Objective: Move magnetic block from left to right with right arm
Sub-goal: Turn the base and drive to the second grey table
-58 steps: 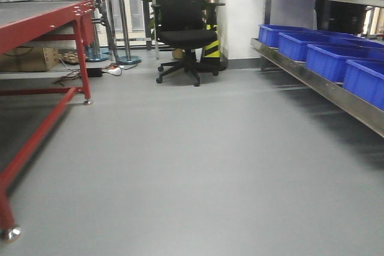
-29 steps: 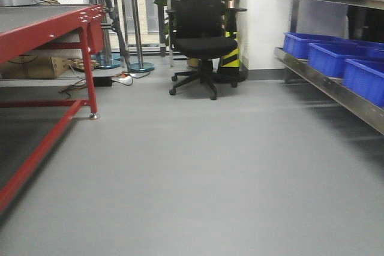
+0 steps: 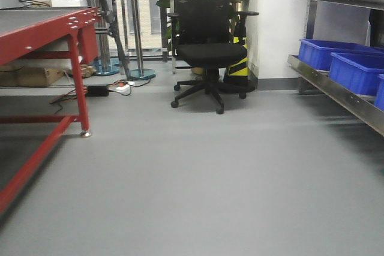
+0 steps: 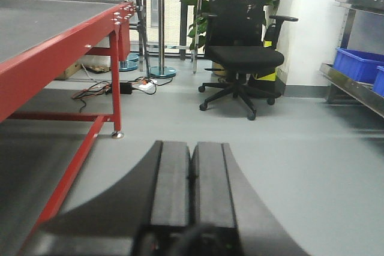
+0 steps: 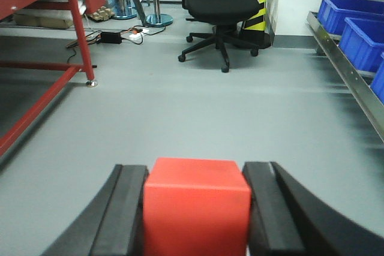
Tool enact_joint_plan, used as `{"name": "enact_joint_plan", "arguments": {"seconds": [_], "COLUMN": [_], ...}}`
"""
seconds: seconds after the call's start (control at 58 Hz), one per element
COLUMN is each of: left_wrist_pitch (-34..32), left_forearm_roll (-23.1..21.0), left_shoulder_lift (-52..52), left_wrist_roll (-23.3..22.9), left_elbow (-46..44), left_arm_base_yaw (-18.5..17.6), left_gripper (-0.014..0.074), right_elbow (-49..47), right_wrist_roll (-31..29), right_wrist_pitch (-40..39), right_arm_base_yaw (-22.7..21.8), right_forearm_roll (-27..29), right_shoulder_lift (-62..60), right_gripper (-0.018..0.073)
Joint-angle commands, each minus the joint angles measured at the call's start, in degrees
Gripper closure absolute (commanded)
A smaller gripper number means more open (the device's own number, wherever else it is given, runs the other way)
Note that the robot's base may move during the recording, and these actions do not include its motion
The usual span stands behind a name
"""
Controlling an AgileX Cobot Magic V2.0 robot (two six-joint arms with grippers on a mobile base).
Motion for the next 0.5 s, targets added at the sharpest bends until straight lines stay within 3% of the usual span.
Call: {"name": "enact_joint_plan", "arguments": {"seconds": [0.0,0.483], "left_wrist_pitch": [-4.76,-4.76], "left_forearm_roll": [-0.27,-0.27], "left_shoulder_lift": [-0.15,-0.15], "left_wrist_roll": [-0.34,-0.34], "left_elbow": [0.38,0.38], "left_arm_base_yaw": [-0.19,-0.19], "left_gripper": [0.0722,0.0722], "right_elbow": [-1.66,-1.66], "right_wrist_roll": [-0.48,-0.48], "right_wrist_pitch": [-5.23,-5.22], "right_arm_base_yaw": [0.01,0.01], "right_forearm_roll": [-1.07,-1.07], "right_shoulder_lift": [1.13,1.13], "right_gripper": [0.0378,0.0378]}}
